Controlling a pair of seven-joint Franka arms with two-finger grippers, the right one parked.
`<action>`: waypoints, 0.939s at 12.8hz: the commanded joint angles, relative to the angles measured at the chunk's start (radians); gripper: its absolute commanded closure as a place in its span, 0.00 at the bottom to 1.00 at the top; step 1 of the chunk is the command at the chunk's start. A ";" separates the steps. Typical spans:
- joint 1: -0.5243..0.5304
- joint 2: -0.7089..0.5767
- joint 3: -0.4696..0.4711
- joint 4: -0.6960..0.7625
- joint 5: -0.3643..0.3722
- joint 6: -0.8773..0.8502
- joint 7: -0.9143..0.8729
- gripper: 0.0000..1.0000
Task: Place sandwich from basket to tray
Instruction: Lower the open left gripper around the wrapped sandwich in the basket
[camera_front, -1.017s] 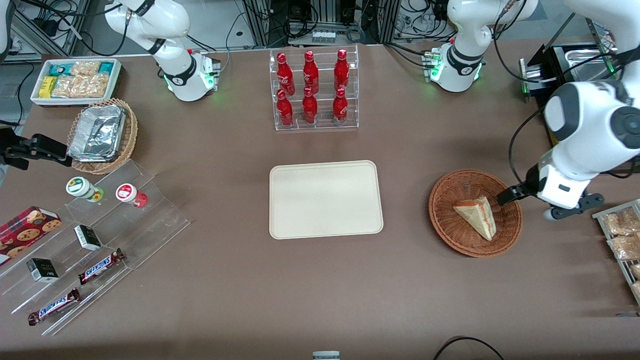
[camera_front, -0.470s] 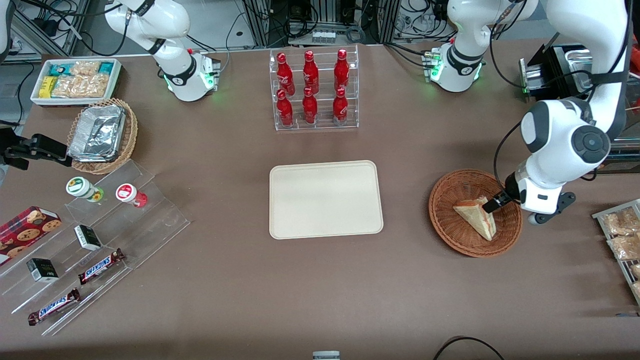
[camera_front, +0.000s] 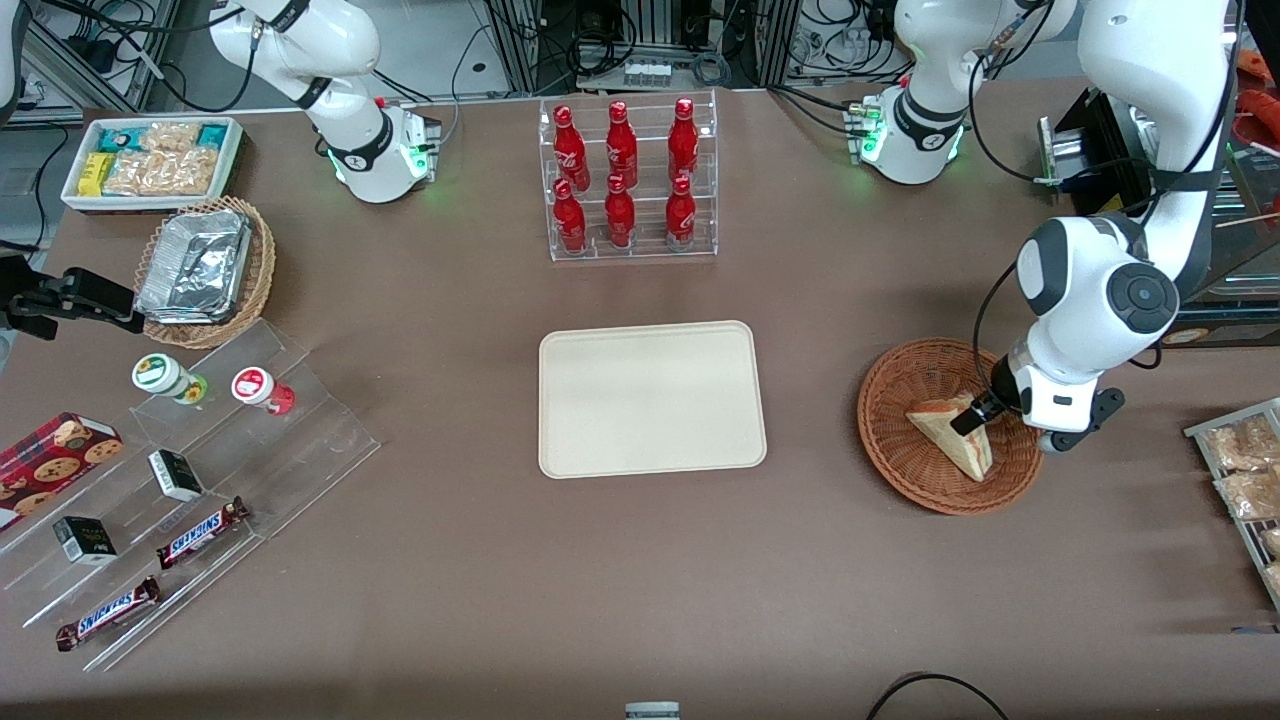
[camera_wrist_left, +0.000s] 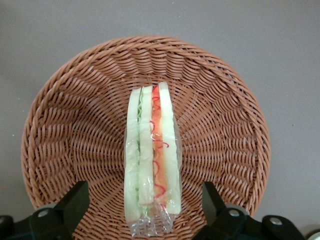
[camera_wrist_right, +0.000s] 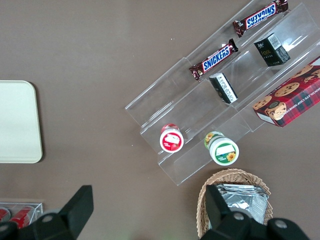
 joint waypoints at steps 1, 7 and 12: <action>-0.005 0.007 -0.003 -0.003 -0.010 0.019 -0.021 0.00; -0.005 0.050 -0.017 -0.025 -0.010 0.092 -0.021 0.00; -0.005 0.064 -0.017 -0.029 -0.005 0.109 -0.016 0.70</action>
